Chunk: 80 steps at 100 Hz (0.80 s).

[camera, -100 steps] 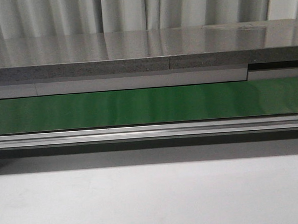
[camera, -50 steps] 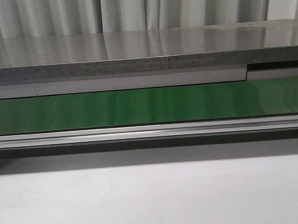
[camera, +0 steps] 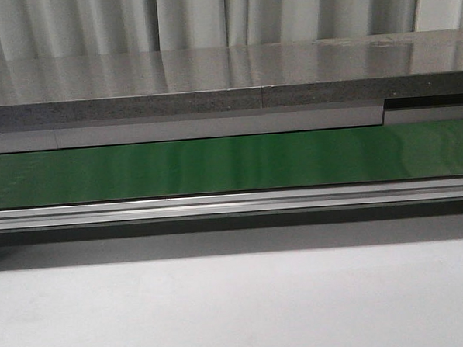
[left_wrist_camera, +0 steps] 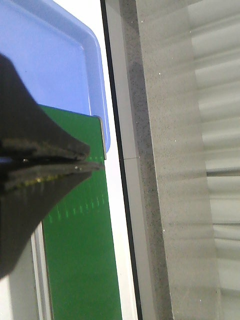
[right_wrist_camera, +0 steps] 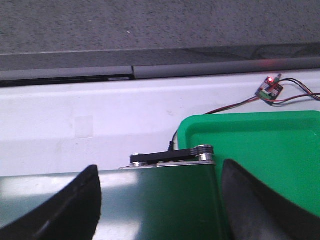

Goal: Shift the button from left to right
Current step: 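Grasp the button with the right gripper and lift it off the belt, then place the button into the green tray and open the right gripper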

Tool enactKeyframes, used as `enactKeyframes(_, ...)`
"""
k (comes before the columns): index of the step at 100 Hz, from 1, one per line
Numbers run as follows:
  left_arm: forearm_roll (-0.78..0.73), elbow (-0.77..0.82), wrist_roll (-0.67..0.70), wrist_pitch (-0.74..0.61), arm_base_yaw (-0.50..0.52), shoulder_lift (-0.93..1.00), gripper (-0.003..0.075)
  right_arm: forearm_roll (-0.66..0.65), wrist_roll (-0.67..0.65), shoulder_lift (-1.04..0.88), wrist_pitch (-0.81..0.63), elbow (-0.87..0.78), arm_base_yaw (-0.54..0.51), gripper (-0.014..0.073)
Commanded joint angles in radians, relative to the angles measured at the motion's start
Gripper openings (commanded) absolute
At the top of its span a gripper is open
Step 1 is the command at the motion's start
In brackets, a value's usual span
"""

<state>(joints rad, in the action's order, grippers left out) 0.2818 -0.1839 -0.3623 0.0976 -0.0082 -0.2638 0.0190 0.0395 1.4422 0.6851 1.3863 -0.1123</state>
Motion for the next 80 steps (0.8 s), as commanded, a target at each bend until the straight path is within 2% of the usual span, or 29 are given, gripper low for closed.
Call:
enactKeyframes(1, 0.009, -0.03, 0.001, -0.067, -0.006, -0.008, -0.002, 0.005, 0.001, -0.126, -0.131, -0.074, 0.029, 0.051)
enactKeyframes(35, 0.009, -0.03, 0.001, -0.067, -0.006, -0.008, -0.002, 0.013, 0.001, -0.518, -0.423, -0.538, 0.055, 0.051)
enactKeyframes(54, 0.009, -0.03, 0.001, -0.067, -0.006, -0.008, -0.002, 0.015, 0.001, -0.711, -0.429, -0.728, 0.055, 0.051)
enactKeyframes(80, 0.009, -0.03, 0.001, -0.067, -0.006, -0.008, -0.002, 0.031, 0.001, -0.955, -0.412, -0.897, 0.055, 0.051)
